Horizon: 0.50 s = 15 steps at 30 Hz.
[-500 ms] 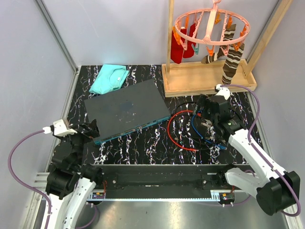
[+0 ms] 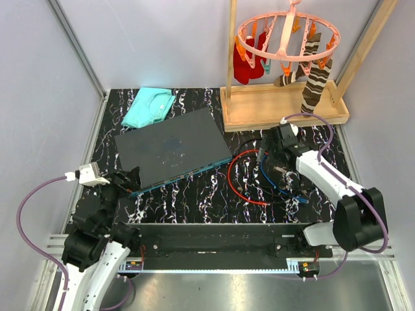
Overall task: Insert the plug into the switch port
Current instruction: Pick up the plug from the center of the board.
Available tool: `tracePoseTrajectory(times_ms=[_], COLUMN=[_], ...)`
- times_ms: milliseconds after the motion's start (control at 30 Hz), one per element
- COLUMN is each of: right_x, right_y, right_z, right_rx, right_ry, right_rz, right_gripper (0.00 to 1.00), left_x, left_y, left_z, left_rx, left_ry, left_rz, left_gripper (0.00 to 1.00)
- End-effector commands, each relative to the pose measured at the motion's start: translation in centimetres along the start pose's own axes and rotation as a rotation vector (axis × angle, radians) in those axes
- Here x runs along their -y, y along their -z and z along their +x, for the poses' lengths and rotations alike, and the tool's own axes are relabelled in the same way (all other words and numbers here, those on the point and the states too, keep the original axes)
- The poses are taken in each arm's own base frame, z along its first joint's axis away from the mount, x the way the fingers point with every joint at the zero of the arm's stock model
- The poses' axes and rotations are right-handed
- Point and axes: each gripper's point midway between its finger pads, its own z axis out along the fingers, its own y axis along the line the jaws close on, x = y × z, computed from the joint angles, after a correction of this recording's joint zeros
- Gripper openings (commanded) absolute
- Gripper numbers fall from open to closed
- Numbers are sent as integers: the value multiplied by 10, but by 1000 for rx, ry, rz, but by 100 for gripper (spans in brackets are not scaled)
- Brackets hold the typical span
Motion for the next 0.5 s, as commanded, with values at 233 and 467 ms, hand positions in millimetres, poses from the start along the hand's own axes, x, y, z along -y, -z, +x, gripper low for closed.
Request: tracePoseTrajectory(times_ms=[233, 467], right_x=[38, 44], right_y=[-34, -58], right_z=[-31, -31], right_rx=[-32, -70], right_ry=[-81, 12], right_rz=[34, 15], right_gripper=[100, 100], left_x=[10, 9], left_y=[-1, -1], left_z=[2, 2], left_rx=[-7, -6], left_ry=[12, 13], left_rz=[53, 47], left_gripper=[99, 99])
